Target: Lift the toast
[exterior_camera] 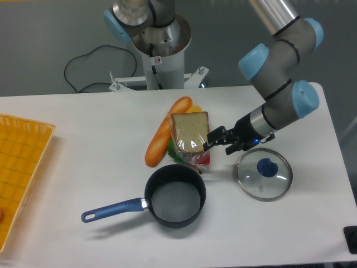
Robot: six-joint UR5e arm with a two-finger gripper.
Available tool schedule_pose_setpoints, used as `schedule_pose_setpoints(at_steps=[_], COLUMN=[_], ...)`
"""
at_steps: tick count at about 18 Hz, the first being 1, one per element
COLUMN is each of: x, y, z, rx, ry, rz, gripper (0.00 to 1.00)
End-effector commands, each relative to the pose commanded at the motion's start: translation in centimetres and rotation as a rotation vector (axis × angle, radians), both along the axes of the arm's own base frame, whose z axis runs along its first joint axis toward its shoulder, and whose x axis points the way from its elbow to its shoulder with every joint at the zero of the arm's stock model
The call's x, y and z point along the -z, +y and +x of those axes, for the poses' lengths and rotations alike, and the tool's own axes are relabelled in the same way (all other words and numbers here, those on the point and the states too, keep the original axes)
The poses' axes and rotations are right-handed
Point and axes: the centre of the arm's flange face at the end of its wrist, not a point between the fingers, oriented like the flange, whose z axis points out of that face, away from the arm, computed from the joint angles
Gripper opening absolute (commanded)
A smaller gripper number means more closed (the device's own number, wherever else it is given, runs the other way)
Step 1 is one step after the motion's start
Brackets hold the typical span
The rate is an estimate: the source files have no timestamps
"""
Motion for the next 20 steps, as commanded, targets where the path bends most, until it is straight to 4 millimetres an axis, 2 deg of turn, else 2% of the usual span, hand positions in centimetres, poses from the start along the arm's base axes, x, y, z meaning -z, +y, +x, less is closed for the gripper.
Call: schedule_pose_setpoints(at_steps=[6, 12, 20], x=[1.7, 4.2, 4.9], y=[-1.3, -2.8, -3.6], z=[0.8, 3.0, 3.4], rx=[-0.018, -0.04, -0.087], ry=[-0.046, -0.119, -0.157], rz=[-0.013, -0.025, 0.014], gripper=[0.92, 0.92, 0.92])
